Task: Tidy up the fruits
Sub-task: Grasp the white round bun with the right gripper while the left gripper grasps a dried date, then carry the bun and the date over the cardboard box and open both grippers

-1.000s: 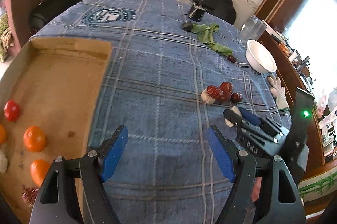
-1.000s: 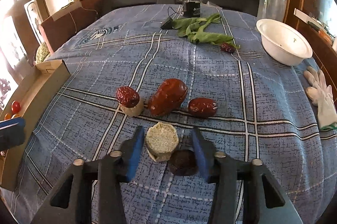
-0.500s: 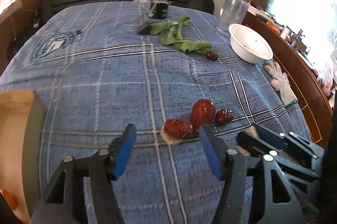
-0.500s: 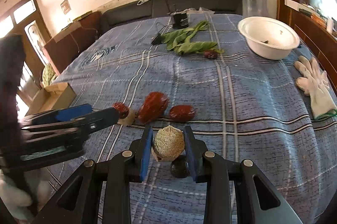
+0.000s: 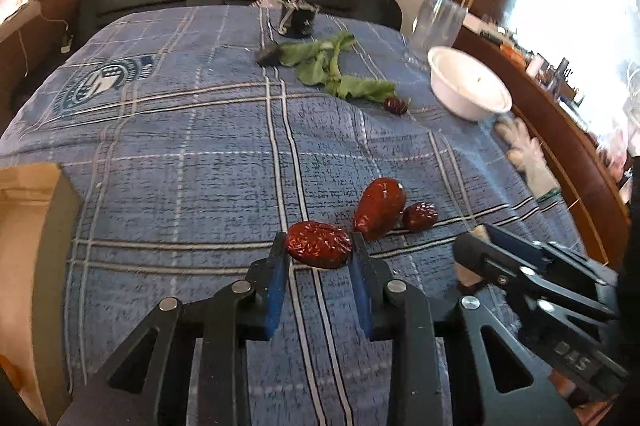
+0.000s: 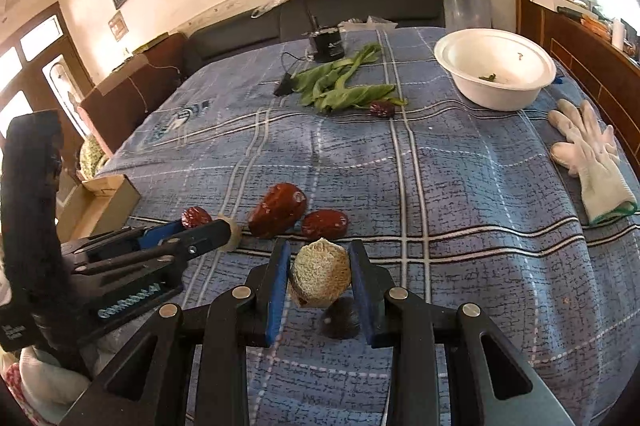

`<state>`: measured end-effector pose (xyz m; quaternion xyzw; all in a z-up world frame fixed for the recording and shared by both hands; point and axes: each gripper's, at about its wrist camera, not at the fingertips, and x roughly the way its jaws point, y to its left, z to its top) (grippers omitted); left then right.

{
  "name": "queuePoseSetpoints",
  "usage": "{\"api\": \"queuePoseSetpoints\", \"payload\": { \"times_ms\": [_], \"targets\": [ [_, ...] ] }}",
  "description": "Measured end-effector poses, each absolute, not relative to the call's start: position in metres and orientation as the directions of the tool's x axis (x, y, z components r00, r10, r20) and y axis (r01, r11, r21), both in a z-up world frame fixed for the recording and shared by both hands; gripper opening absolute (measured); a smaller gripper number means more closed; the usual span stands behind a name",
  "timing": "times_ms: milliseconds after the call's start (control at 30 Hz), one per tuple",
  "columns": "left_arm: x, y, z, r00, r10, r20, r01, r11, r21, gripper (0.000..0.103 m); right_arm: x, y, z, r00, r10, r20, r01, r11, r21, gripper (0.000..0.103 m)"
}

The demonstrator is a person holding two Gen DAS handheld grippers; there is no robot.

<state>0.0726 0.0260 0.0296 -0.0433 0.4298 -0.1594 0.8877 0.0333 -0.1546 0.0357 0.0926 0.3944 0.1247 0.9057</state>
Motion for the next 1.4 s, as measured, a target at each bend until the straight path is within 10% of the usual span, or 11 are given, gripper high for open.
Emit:
{"api": "queuePoseSetpoints", "payload": {
  "times_ms": [600,1400],
  "targets": [
    [-0.013,0.175,0.077,0.663,-0.196,-0.723,0.032,0.972,-0.234,0.028,0.021,-0.122,0.039,0.538,0.593,-0.600,-0.290,0.798,0.528,0.033],
    [0.036,0.313,0.042,0.529,-0.100,-0.843,-0.163,0.963,-0.217,0.029,0.025,0.166,0.041,0.384,0.489,-0.783,-0.590,0.782,0.199,0.034]
  ]
}}
